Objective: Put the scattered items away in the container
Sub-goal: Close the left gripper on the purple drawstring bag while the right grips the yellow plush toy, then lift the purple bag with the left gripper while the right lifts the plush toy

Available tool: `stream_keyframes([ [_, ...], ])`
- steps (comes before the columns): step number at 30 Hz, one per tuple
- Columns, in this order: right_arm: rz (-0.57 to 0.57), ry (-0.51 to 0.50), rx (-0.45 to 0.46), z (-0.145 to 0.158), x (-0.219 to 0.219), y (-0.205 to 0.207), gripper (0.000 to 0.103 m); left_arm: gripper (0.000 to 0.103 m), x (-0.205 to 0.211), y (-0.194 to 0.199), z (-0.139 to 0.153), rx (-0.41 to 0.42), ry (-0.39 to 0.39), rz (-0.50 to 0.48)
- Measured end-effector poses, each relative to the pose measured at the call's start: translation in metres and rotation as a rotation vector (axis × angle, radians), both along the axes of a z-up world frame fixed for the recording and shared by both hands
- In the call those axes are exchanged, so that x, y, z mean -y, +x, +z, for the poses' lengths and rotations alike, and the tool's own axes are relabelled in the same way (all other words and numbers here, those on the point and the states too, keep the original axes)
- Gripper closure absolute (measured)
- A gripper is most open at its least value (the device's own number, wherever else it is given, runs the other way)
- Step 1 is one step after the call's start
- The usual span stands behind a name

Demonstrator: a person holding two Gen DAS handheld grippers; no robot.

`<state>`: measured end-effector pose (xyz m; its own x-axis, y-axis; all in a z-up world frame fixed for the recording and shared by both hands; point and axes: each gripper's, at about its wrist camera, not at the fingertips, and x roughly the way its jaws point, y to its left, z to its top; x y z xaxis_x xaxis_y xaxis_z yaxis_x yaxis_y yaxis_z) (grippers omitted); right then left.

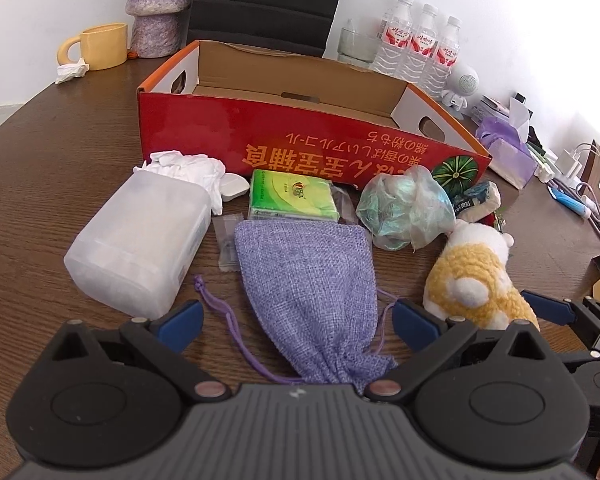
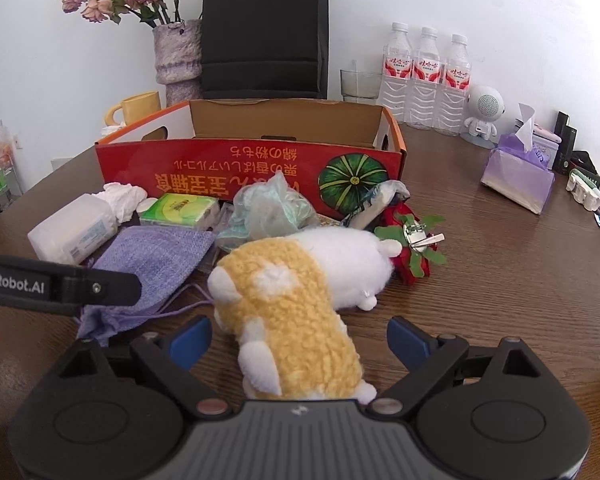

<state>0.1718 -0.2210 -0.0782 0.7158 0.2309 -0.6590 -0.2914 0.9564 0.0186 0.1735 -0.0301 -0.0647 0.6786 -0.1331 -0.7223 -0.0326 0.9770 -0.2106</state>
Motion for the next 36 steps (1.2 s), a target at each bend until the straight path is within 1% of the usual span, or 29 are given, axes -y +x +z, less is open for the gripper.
stream_keyframes([
  [1,-0.003,0.012,0.004,-0.001,0.001,0.0,0.016,0.003,0.0,0.002,-0.001,-0.004,-0.001,0.003],
  [3,-0.017,0.038,0.012,-0.004,0.003,0.001,0.027,0.012,0.001,0.003,-0.006,-0.015,-0.006,0.001],
  [5,-0.023,0.059,0.003,-0.006,0.003,0.002,0.029,0.018,0.003,0.001,-0.007,-0.003,0.008,0.003],
  [9,-0.015,0.049,0.0,-0.01,-0.002,-0.001,0.038,0.027,0.003,-0.002,-0.007,0.012,0.013,0.006],
  [10,-0.017,0.044,0.0,-0.011,-0.003,-0.002,0.041,0.032,0.003,-0.003,-0.007,0.018,0.014,0.007],
  [11,-0.019,0.042,0.0,-0.012,-0.003,-0.002,0.043,0.041,0.003,-0.004,-0.007,0.025,0.01,0.002],
  [12,-0.022,0.041,0.003,-0.013,-0.003,-0.003,0.046,0.046,0.003,-0.005,-0.007,0.03,0.007,-0.005],
  [14,-0.024,0.048,0.009,-0.012,-0.003,-0.005,0.047,0.061,0.002,-0.007,-0.007,0.033,-0.001,-0.013],
  [15,-0.022,0.052,0.01,-0.012,-0.003,-0.007,0.049,0.065,0.002,-0.009,-0.007,0.035,-0.008,-0.018],
  [17,-0.02,0.045,0.022,-0.012,-0.005,-0.01,0.05,0.07,0.003,-0.014,-0.006,0.049,-0.006,-0.026],
  [19,-0.018,0.036,0.032,-0.012,-0.007,-0.013,0.051,0.073,0.004,-0.019,-0.005,0.063,0.0,-0.033],
  [22,-0.016,0.037,0.038,-0.011,-0.007,-0.016,0.051,0.073,0.002,-0.022,-0.004,0.07,-0.009,-0.034],
  [27,-0.023,0.036,0.038,-0.01,-0.009,-0.018,0.051,0.073,-0.002,-0.025,-0.007,0.06,-0.017,-0.028],
  [31,-0.03,0.049,0.02,-0.013,-0.009,-0.017,0.049,0.07,-0.003,-0.027,-0.009,0.057,-0.021,-0.03],
  [33,-0.033,0.058,0.017,-0.013,-0.008,-0.017,0.049,0.067,-0.003,-0.027,-0.009,0.056,-0.023,-0.031],
  [35,-0.034,0.072,-0.002,-0.013,-0.007,-0.015,0.037,0.063,-0.003,-0.027,-0.009,0.054,-0.026,-0.034],
  [36,-0.033,0.079,-0.017,-0.013,-0.007,-0.013,0.024,0.061,-0.003,-0.026,-0.009,0.051,-0.028,-0.033],
])
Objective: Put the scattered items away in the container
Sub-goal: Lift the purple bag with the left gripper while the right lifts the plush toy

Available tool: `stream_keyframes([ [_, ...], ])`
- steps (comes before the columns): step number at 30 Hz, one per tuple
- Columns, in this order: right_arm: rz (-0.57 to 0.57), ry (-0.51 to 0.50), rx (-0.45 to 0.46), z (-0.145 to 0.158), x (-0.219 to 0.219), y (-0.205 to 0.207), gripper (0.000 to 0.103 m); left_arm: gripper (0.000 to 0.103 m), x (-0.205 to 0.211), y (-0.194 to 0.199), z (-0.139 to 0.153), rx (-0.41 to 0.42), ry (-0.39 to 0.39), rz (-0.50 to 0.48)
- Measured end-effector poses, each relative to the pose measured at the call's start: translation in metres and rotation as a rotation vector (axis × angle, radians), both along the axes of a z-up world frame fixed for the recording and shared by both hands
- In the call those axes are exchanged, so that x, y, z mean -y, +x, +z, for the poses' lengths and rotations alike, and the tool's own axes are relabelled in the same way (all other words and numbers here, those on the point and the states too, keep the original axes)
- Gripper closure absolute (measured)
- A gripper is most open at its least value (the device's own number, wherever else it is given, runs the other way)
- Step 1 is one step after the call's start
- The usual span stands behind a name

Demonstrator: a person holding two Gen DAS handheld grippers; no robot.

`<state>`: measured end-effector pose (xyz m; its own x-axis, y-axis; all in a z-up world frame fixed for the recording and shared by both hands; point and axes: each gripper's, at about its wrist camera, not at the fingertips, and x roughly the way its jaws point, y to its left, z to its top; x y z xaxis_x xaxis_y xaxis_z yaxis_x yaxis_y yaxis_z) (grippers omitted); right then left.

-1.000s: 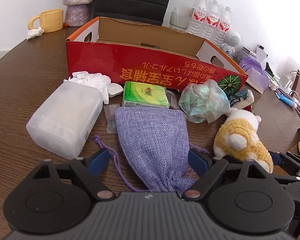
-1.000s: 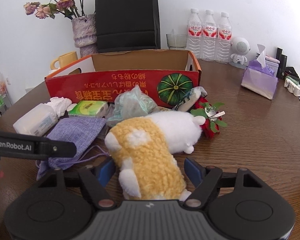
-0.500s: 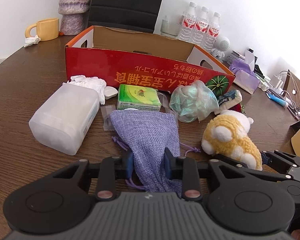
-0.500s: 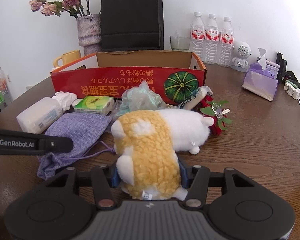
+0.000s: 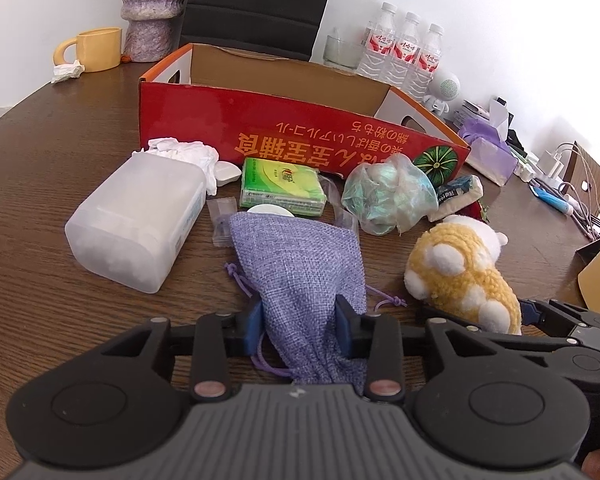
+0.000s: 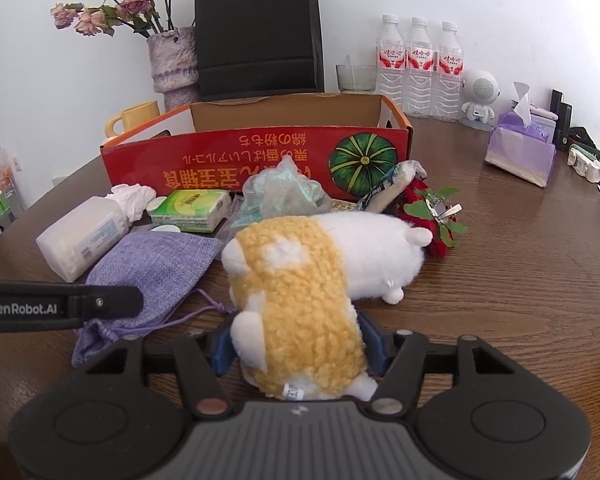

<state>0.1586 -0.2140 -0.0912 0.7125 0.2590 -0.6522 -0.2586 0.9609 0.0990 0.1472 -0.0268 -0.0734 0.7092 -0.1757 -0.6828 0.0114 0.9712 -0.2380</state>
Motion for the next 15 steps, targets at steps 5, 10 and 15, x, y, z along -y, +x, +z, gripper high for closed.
stream_keyframes([
  [5,0.006,0.01,-0.068,0.003,0.0,0.01,0.013,0.054,-0.002,0.0,0.0,-0.009,-0.015,-0.001],
  [10,0.004,0.005,-0.127,0.006,0.0,0.021,0.013,0.049,-0.004,0.0,0.0,-0.015,-0.033,-0.004],
  [15,0.002,0.005,-0.169,0.008,-0.002,0.027,0.008,0.046,-0.005,0.0,0.0,-0.019,-0.048,-0.004],
])
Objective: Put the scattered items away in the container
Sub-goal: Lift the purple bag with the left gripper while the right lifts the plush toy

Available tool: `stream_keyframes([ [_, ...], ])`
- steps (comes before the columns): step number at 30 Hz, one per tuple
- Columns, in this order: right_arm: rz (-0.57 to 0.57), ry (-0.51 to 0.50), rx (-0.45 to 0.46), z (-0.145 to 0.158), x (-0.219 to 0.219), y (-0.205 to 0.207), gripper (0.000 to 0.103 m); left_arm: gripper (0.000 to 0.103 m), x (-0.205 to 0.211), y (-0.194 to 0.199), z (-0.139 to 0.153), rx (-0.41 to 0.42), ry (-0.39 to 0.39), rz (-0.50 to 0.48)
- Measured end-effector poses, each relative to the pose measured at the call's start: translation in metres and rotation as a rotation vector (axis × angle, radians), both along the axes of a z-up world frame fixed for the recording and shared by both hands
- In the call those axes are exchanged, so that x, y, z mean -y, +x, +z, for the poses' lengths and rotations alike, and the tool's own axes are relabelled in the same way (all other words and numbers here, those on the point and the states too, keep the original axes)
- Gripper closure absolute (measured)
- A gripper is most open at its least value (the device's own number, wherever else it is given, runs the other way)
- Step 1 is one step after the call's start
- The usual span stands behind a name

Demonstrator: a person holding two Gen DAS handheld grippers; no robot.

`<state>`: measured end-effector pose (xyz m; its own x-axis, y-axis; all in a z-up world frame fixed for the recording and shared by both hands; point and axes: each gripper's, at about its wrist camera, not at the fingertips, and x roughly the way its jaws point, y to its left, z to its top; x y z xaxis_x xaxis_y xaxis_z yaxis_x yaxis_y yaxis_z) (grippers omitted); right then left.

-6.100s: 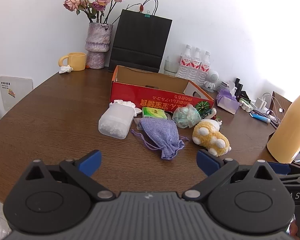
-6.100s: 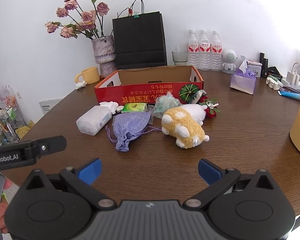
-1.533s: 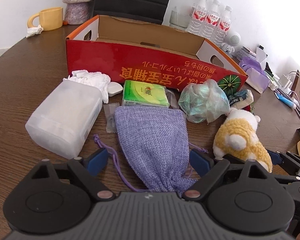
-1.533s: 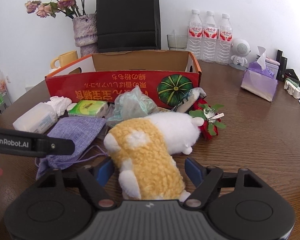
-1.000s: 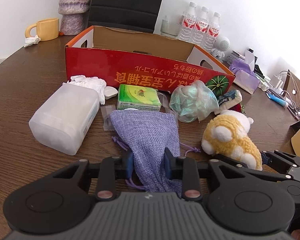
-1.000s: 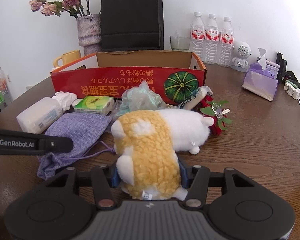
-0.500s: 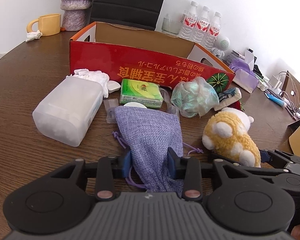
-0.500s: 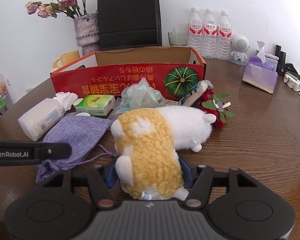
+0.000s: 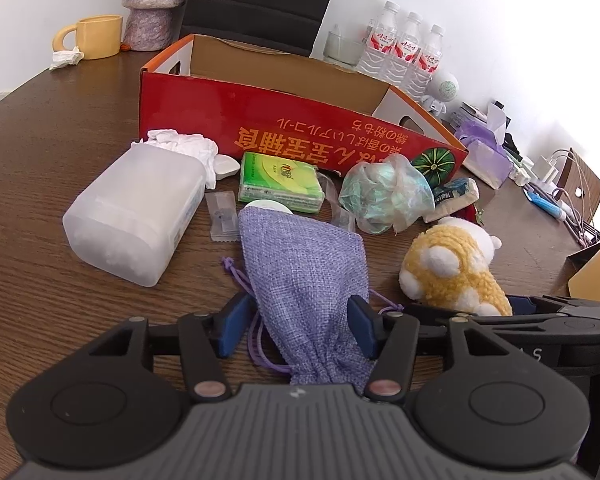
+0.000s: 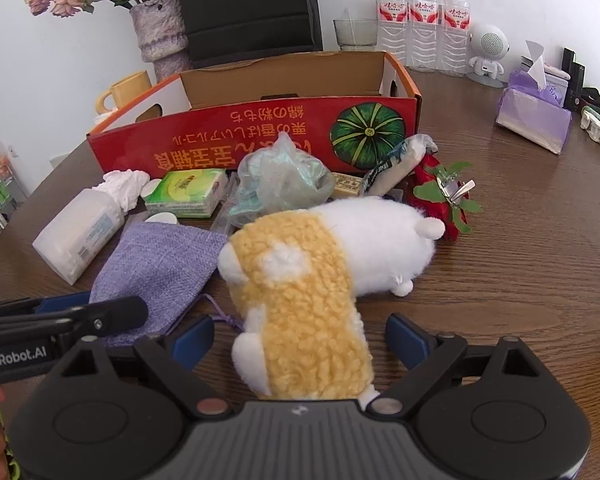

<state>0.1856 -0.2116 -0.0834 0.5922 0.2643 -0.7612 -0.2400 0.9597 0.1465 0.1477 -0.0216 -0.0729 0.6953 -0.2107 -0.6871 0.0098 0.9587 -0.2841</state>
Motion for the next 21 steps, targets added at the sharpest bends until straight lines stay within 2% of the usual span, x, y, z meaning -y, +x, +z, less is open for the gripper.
stream_keyframes([
  [5,-0.012,0.028,-0.045,0.002,0.003,0.008,0.003,0.044,-0.004,0.0,0.0,-0.005,-0.017,0.011],
  [9,0.003,0.002,-0.065,0.002,-0.001,0.01,0.0,0.041,-0.006,0.0,0.0,-0.006,-0.023,0.013],
  [14,0.009,-0.016,-0.08,0.003,-0.004,0.013,0.0,0.029,-0.007,0.0,0.0,-0.011,-0.035,0.009],
  [18,0.024,-0.016,-0.068,0.002,-0.002,0.012,0.0,0.029,-0.006,0.0,0.001,-0.015,-0.037,0.001],
  [21,0.012,0.022,-0.081,0.004,0.005,0.014,0.0,0.029,-0.005,0.001,0.001,-0.018,-0.039,0.0],
])
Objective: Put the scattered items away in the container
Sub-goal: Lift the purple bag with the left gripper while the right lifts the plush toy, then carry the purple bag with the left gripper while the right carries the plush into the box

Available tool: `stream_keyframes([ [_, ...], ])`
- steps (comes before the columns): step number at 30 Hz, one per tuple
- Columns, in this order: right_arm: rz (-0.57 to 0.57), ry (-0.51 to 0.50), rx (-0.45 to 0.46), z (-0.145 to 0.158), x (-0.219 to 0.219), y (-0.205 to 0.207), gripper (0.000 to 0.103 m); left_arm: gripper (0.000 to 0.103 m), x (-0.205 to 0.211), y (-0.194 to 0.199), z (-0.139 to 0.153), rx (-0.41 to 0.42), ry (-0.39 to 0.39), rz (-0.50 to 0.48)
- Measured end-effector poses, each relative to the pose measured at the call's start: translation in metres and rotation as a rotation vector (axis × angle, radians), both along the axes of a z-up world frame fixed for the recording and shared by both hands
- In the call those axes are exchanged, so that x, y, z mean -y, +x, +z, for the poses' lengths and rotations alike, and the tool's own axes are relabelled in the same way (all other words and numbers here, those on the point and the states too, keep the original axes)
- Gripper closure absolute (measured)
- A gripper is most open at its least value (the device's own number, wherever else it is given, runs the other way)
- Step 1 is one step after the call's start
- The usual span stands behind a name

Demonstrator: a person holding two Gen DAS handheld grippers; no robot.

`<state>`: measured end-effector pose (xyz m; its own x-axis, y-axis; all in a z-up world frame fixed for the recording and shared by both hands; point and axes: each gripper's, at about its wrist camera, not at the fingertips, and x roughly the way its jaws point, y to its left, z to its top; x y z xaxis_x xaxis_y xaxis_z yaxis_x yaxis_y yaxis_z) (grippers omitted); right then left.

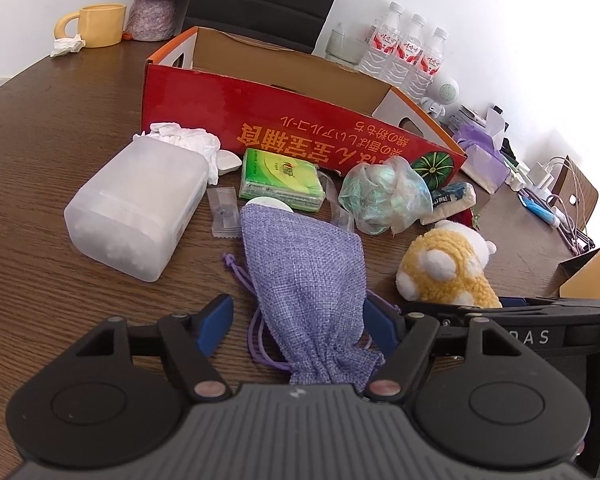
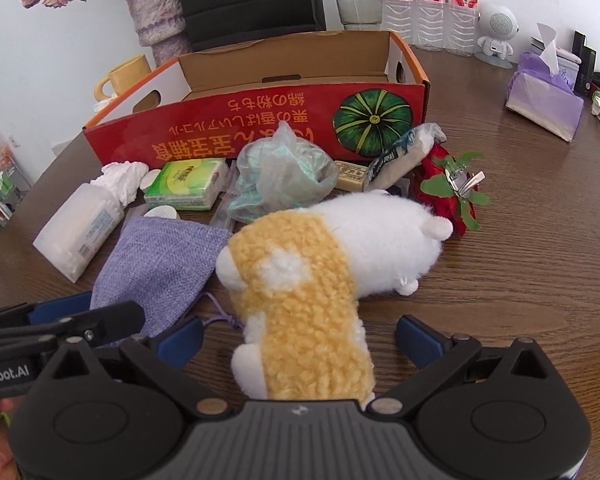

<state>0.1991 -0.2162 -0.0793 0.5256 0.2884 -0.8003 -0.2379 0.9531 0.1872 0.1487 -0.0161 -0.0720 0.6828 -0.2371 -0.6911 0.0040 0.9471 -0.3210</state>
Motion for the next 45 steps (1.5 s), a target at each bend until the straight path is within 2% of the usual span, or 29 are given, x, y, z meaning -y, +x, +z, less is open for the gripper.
stream_keyframes([
  [6,-0.01,-0.035,0.02,0.002,0.005,-0.001,0.005,0.029,0.006,0.004,0.0,-0.003,0.015,0.0],
  [11,0.007,-0.106,0.112,0.008,-0.004,-0.012,0.011,0.032,0.008,0.005,0.0,0.0,0.026,0.005],
  [15,0.03,-0.121,0.131,0.011,-0.009,-0.014,0.025,0.039,0.009,0.006,0.0,0.001,0.037,0.003],
  [19,0.051,-0.117,0.113,0.009,-0.014,-0.015,0.045,0.05,0.011,0.006,0.0,0.003,0.044,-0.002],
  [22,0.053,-0.117,0.102,0.006,-0.016,-0.016,0.051,0.053,0.012,0.005,-0.001,0.007,0.048,-0.002],
  [32,0.023,-0.103,0.143,0.006,-0.013,-0.026,0.055,0.077,0.012,-0.006,0.001,0.04,0.041,-0.02],
  [45,-0.021,-0.054,0.251,0.031,-0.011,-0.045,0.056,0.077,-0.005,-0.029,0.04,0.18,0.012,-0.006],
])
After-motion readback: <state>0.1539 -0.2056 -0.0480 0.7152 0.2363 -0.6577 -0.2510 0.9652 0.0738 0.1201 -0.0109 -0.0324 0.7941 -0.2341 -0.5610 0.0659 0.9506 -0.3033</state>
